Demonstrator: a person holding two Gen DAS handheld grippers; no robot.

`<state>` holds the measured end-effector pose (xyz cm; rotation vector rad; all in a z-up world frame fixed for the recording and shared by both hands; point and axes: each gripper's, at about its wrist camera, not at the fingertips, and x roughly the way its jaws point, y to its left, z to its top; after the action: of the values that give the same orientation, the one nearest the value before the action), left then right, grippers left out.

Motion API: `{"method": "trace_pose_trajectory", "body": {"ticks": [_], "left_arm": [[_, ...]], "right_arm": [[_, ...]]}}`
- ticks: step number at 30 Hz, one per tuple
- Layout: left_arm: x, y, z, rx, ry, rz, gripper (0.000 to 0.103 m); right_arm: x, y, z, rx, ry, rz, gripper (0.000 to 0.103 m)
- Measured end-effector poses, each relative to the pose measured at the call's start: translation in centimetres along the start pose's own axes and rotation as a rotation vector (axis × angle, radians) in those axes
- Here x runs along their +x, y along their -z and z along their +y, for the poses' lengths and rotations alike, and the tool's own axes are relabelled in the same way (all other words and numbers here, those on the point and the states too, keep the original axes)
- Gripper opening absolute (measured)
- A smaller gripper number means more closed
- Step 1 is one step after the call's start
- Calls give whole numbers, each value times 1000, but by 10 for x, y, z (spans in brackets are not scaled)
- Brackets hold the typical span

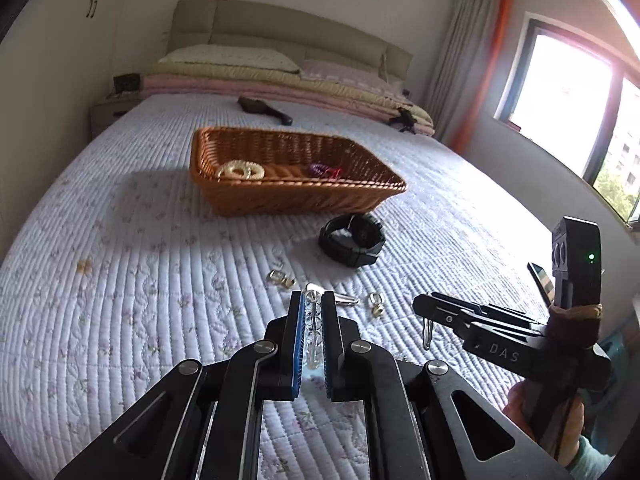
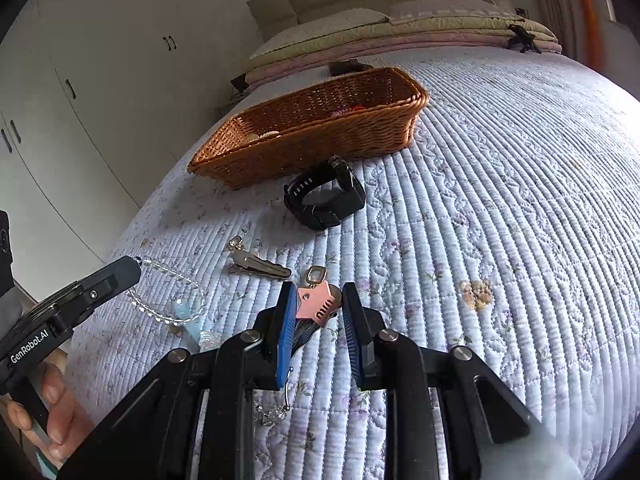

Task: Organize jewelry
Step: 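Carry both items into the wicker basket and open both tools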

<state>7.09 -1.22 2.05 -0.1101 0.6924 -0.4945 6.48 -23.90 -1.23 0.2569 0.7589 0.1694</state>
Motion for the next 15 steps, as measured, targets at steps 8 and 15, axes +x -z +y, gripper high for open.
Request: {"method": "trace_pose_trajectory", "body": {"ticks": [8, 15], "left_arm": [[-16, -12, -9, 21, 28, -56, 7], [-30, -29, -13, 43, 45, -99, 8]], "right_arm": [[-14, -8, 4, -27, 3, -47, 26], [-22, -17, 4, -49, 8, -77, 26]]}}
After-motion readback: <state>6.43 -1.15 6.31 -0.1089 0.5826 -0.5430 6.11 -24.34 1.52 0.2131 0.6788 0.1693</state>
